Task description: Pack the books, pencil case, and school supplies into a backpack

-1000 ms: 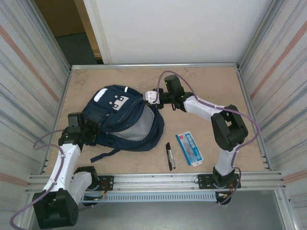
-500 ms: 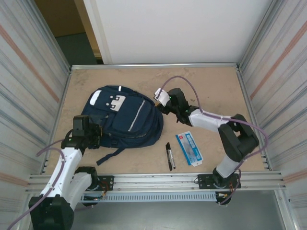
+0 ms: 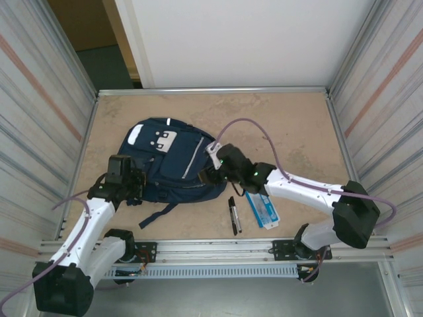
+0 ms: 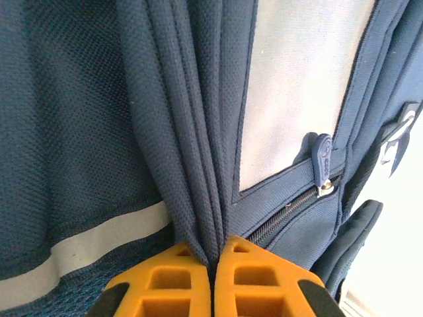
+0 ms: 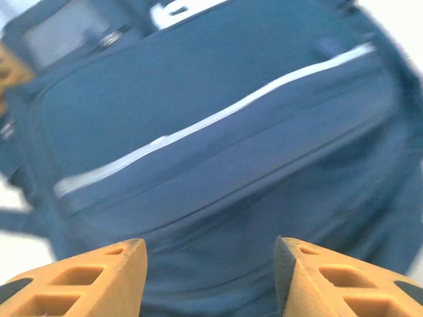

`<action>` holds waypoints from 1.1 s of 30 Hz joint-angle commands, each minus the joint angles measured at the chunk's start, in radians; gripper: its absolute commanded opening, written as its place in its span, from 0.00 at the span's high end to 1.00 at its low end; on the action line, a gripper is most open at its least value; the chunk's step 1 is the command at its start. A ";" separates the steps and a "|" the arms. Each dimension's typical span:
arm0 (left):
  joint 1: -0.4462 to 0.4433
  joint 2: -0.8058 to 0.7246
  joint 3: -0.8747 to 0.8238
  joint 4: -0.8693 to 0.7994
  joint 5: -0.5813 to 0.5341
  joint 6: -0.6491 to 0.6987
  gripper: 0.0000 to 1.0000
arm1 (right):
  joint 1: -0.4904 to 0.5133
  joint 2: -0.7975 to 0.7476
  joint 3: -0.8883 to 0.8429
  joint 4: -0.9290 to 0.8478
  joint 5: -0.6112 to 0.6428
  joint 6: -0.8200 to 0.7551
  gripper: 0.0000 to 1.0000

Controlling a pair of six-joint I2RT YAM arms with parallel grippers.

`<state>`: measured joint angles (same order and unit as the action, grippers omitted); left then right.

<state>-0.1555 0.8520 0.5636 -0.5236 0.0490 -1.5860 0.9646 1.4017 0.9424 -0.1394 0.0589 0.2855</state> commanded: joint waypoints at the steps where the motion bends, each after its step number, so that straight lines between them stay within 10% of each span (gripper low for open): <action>1: -0.015 0.001 0.041 0.018 0.013 0.031 1.00 | 0.014 -0.001 0.057 -0.130 0.230 0.014 0.42; 3: -0.012 0.025 0.047 0.039 0.005 0.111 0.95 | -0.026 -0.020 0.065 -0.188 0.337 0.051 0.39; 7: -0.013 0.098 0.081 0.039 0.010 0.333 0.46 | -0.190 -0.069 0.096 -0.360 0.186 0.188 0.08; 10: -0.014 0.105 0.128 0.000 0.017 0.564 0.35 | -0.289 -0.127 0.041 -0.390 0.120 0.201 0.01; 19: -0.156 0.030 0.286 -0.025 0.175 1.036 0.27 | -0.573 -0.182 -0.067 -0.617 -0.122 0.232 0.01; 28: -0.438 0.140 0.382 -0.037 0.017 1.075 0.29 | -0.651 -0.202 -0.247 -0.635 -0.310 0.268 0.20; 33: -0.649 0.328 0.452 0.037 -0.072 1.049 0.32 | -0.654 -0.162 -0.253 -0.665 -0.206 0.363 0.29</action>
<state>-0.7238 1.1076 0.9600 -0.5213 0.0750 -0.5385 0.3164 1.2259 0.6949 -0.7647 -0.1879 0.5663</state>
